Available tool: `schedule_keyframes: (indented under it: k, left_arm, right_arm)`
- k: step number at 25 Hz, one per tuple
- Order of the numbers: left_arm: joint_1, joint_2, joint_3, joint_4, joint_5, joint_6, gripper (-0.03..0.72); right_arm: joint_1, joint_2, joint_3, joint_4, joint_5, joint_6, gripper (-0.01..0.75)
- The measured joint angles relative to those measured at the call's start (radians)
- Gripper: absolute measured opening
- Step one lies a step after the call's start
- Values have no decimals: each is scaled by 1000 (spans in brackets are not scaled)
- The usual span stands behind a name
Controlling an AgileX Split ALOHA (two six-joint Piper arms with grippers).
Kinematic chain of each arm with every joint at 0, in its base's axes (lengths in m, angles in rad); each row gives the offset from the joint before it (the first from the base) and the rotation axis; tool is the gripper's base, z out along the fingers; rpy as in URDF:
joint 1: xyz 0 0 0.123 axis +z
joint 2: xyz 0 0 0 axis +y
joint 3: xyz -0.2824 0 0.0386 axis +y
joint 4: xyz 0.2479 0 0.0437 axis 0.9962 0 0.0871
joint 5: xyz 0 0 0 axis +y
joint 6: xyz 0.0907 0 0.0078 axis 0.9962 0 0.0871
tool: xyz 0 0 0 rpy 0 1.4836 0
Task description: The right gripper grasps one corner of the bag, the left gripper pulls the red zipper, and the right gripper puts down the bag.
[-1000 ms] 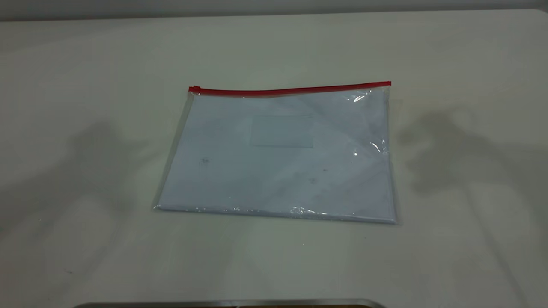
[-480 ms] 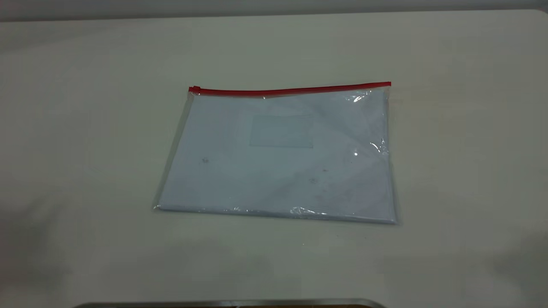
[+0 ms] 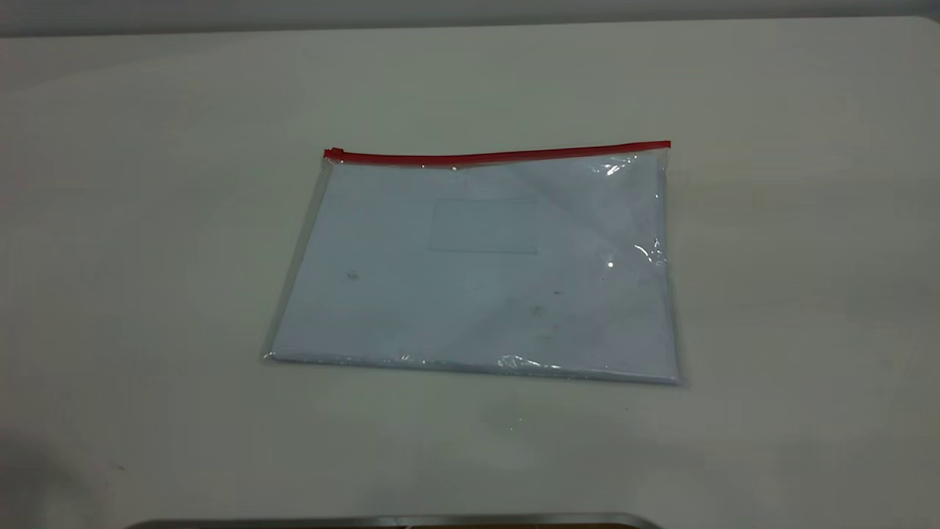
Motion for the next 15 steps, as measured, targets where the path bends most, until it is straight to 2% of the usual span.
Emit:
schedule_keyframes:
  k: [2, 6, 9, 15]
  left_arm:
    - [0, -41, 97, 3, 0, -2, 379]
    - [0, -131, 232, 5, -4, -8, 470]
    - [0, -211, 312, 9, -16, -10, 494]
    - [0, -377, 416, 20, -44, -13, 496]
  right_arm:
    - [0, -27, 57, 2, -10, 0, 454]
    - [0, -44, 122, 4, -97, 0, 468]
    - [0, -45, 128, -27, -134, 0, 468]
    - [0, -45, 147, -100, -129, 0, 466]
